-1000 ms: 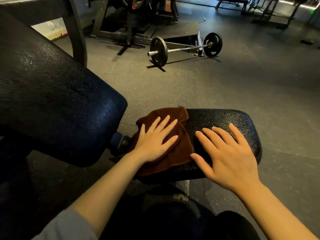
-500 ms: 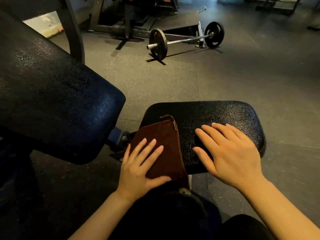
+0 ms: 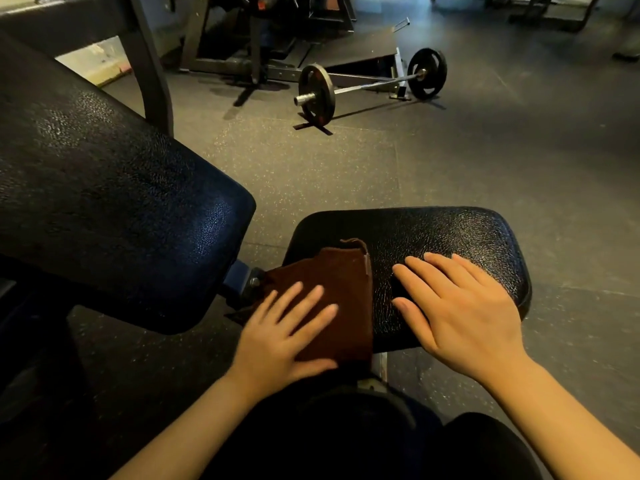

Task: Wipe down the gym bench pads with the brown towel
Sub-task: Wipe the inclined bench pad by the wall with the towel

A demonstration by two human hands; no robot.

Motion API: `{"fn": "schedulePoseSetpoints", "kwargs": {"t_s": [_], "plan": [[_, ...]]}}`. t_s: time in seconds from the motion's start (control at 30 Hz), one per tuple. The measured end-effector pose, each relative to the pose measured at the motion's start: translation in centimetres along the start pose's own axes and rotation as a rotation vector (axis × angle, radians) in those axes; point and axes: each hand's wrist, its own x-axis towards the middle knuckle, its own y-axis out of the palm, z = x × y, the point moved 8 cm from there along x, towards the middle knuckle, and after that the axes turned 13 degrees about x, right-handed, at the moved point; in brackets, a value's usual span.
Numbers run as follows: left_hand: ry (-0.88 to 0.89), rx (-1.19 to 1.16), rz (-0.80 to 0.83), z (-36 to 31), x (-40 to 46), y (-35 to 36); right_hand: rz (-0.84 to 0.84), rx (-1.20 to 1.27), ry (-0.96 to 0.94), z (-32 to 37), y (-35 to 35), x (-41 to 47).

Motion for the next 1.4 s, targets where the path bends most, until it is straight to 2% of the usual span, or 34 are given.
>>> {"fn": "schedulePoseSetpoints", "kwargs": {"t_s": [0.1, 0.27, 0.43, 0.57, 0.77, 0.87, 0.93, 1.1, 1.17, 1.27, 1.33, 1.4], "plan": [[-0.029, -0.063, 0.009, 1.5, -1.4, 0.8, -0.006, -0.012, -0.015, 0.0, 0.1, 0.2], [-0.136, -0.094, 0.078, -0.2, -0.1, 0.9, -0.031, -0.022, -0.039, 0.3, 0.2, -0.1], [-0.08, 0.009, 0.116, -3.9, 4.0, -0.1, -0.015, -0.005, -0.045, 0.5, 0.2, 0.1], [-0.072, -0.002, 0.139, -5.2, 5.0, -0.1, -0.011, 0.008, -0.044, 0.5, 0.0, 0.0], [0.079, -0.08, 0.108, -1.5, 1.5, 0.8, -0.024, 0.0, -0.05, 0.8, 0.0, 0.0], [-0.104, -0.292, 0.136, 1.7, -0.8, 2.2, -0.047, -0.012, -0.042, 0.9, 0.0, 0.1], [-0.188, -0.332, 0.149, 2.2, -1.3, 2.4, -0.057, -0.008, -0.03, 0.9, -0.1, 0.2], [-0.097, -0.034, 0.162, -2.4, 2.1, 0.6, -0.05, 0.008, -0.015, 1.1, 0.0, 0.2], [-0.039, 0.002, 0.167, -5.7, 5.3, 0.0, -0.056, 0.14, -0.01, 1.2, -0.5, 0.4], [0.006, -0.019, 0.232, -8.6, 8.2, 0.2, -0.151, 0.552, 0.13, -0.3, -2.5, 0.7], [0.007, -0.024, 0.258, -8.7, 8.6, 0.3, -0.248, 0.642, 0.223, -1.3, -3.9, 1.1], [-0.039, -0.197, 0.294, -7.9, 8.4, 0.1, -0.255, 0.676, 0.259, -1.3, -4.1, 1.8]]}}
